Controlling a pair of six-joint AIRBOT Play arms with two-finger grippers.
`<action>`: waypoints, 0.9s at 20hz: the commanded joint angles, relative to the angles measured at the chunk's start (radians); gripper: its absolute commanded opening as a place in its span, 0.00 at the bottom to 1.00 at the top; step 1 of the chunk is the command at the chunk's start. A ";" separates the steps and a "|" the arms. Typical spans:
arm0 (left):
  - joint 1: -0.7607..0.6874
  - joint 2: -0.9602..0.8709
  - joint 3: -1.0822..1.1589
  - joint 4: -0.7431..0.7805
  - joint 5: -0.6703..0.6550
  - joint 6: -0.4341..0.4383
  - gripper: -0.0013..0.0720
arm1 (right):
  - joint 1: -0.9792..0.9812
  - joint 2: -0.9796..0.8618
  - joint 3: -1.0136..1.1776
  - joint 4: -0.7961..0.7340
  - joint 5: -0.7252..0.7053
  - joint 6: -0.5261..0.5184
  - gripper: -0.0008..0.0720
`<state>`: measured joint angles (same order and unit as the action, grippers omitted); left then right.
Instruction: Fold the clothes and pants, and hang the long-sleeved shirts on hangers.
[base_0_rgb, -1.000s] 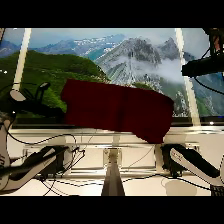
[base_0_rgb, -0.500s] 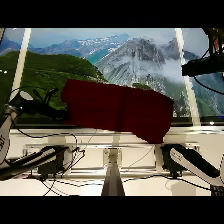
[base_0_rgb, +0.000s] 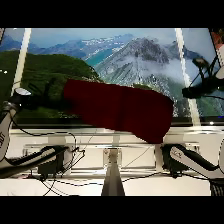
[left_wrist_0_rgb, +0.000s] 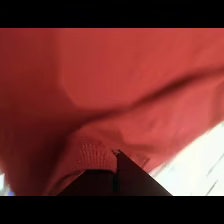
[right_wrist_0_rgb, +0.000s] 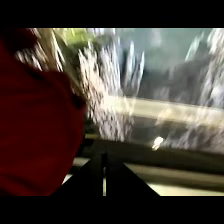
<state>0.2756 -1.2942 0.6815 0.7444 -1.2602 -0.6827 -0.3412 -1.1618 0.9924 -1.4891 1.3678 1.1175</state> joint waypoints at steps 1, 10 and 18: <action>0.000 0.001 0.123 -0.187 0.067 0.035 0.04 | -0.156 -0.011 -0.127 0.207 0.063 -0.110 0.02; 0.003 0.001 0.287 -0.326 0.260 0.034 0.04 | -0.225 -0.011 -0.415 0.447 0.044 -0.104 0.63; 0.003 0.001 0.286 -0.327 0.261 0.033 0.04 | 0.082 -0.011 -0.436 0.367 -0.235 0.072 0.62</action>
<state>0.2779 -1.2938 0.9657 0.4229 -1.0031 -0.6502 -0.3645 -1.1721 0.5636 -1.0752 1.2919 1.0882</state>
